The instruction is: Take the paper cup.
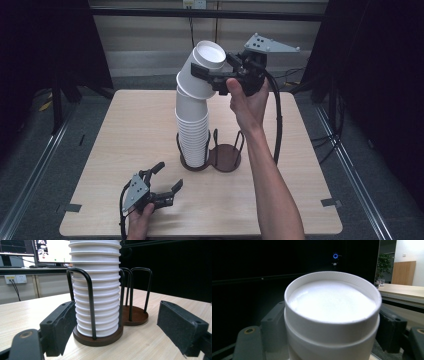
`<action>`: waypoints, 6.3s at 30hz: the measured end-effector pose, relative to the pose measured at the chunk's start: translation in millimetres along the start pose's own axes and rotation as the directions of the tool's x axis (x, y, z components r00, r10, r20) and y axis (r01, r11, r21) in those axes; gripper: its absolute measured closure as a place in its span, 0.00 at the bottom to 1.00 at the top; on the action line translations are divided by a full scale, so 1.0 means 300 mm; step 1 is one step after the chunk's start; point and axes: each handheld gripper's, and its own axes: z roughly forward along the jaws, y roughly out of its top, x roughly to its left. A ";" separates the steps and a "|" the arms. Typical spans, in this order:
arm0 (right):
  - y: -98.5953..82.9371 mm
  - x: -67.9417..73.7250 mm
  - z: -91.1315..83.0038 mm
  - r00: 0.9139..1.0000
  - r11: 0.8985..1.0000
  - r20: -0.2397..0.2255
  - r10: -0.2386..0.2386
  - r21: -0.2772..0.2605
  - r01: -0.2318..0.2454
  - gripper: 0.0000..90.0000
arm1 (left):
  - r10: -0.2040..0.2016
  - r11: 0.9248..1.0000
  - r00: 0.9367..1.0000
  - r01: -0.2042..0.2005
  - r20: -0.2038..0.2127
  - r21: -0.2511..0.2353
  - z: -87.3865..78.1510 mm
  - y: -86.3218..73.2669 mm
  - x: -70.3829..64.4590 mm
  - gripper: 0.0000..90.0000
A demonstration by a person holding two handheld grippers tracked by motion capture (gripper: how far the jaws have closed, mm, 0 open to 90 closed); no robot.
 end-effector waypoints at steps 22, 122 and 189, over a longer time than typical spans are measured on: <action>-0.006 -0.022 -0.157 0.999 1.000 0.051 0.006 0.007 -0.006 0.26 | -0.012 1.000 1.000 0.012 -0.009 0.004 0.001 0.000 -0.004 0.17; -0.660 0.175 -0.177 0.983 0.966 -0.134 0.123 0.243 -0.087 0.26 | 0.015 0.996 0.916 -0.048 0.401 0.072 0.166 0.178 -0.099 0.11; -0.692 0.169 -0.216 0.988 0.888 -0.119 0.098 0.458 -0.033 0.15 | 0.052 0.910 0.908 -0.216 0.417 0.355 0.142 0.240 0.006 0.17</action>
